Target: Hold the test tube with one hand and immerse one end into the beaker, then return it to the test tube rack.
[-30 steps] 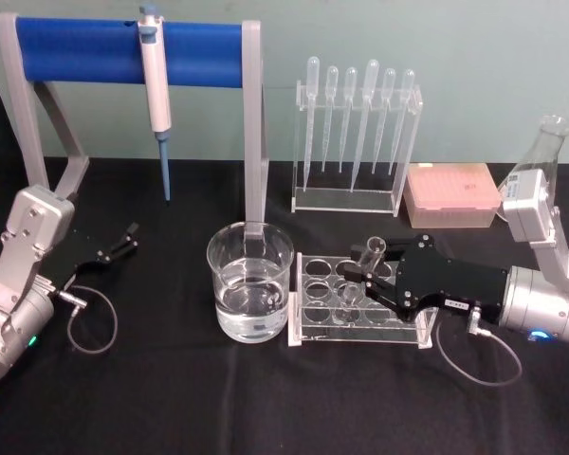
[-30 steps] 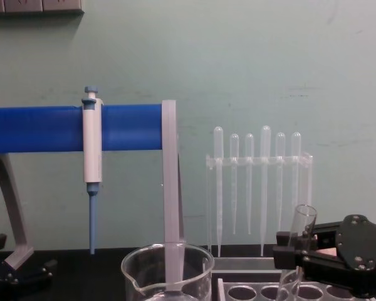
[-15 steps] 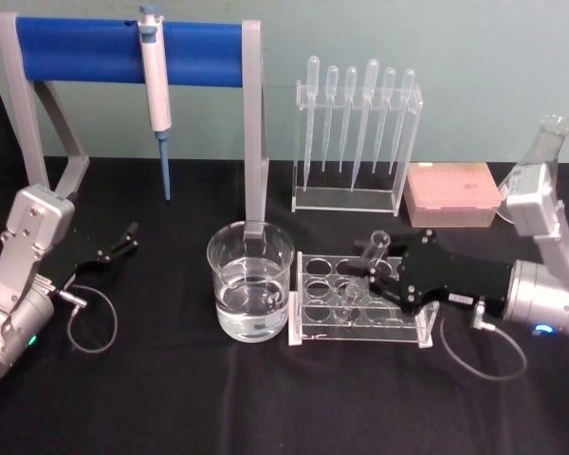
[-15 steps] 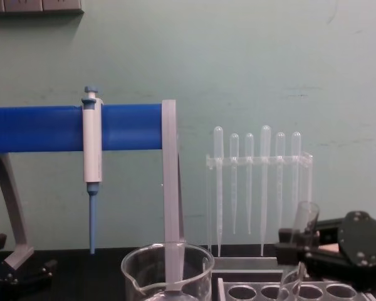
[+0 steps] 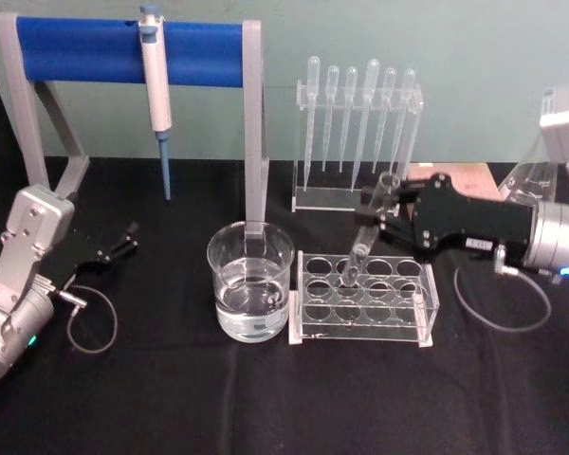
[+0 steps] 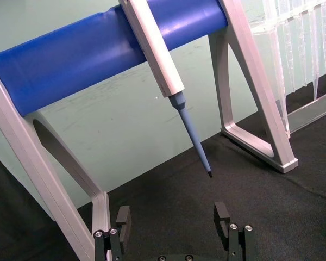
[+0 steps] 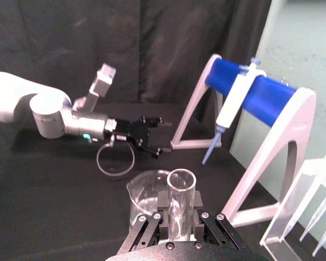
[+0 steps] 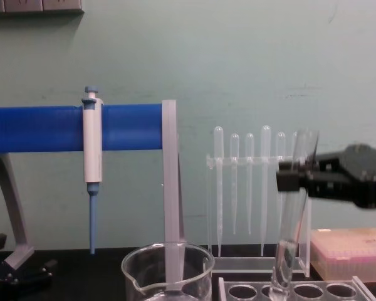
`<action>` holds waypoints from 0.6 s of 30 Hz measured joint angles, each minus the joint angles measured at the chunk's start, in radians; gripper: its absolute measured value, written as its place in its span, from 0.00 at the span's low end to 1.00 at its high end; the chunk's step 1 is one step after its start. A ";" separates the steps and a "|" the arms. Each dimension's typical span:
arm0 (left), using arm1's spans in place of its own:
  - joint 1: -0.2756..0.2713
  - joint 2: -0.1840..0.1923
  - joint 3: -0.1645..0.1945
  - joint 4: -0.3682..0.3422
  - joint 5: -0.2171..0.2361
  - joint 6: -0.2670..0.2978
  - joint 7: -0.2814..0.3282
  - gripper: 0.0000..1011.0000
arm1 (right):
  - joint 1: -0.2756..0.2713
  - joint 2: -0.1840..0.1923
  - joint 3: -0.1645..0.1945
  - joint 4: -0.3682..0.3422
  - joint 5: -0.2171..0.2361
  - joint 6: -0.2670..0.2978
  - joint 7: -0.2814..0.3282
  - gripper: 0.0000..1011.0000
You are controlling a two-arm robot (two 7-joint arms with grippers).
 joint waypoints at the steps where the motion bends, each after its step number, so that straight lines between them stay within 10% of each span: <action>1: 0.000 0.000 0.000 0.000 0.000 0.000 0.000 0.99 | 0.005 0.002 0.001 -0.004 0.007 0.008 0.002 0.23; 18: 0.000 0.000 0.000 0.000 0.000 0.000 0.000 0.99 | 0.111 0.043 -0.013 -0.064 0.063 0.130 0.001 0.23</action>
